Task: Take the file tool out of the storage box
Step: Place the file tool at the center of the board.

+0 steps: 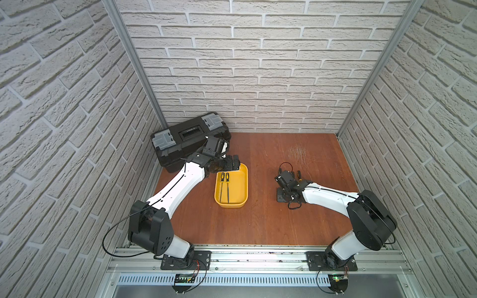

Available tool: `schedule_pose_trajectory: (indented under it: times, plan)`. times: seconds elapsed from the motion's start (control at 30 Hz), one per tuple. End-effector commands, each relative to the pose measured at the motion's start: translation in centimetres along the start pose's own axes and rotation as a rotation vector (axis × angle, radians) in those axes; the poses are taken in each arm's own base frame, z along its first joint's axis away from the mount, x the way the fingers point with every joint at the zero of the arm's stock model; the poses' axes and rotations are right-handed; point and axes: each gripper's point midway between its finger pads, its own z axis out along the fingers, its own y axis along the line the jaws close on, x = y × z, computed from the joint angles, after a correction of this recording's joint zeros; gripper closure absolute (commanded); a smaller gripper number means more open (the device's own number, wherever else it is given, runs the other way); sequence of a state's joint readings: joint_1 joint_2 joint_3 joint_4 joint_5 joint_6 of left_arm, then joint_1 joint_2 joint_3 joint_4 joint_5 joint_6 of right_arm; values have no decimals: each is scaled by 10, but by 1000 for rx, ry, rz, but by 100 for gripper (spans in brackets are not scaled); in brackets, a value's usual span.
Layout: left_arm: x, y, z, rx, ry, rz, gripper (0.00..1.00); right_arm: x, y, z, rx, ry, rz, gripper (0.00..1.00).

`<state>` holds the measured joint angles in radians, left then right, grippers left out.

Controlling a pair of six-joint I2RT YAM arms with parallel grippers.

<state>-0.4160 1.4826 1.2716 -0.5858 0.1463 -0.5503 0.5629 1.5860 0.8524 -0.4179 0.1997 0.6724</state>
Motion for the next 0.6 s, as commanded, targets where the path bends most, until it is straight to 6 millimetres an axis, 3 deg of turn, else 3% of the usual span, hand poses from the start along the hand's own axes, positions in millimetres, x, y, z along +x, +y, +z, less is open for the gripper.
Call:
schedule_pose_trajectory:
  times: [0.0, 0.57]
  plan:
    - [1, -1, 6, -6, 11, 19, 1, -1, 1, 7, -11, -5, -5, 97]
    - [4, -8, 10, 3, 20, 31, 1, 4, -5, 16, 11, 17, -5, 97]
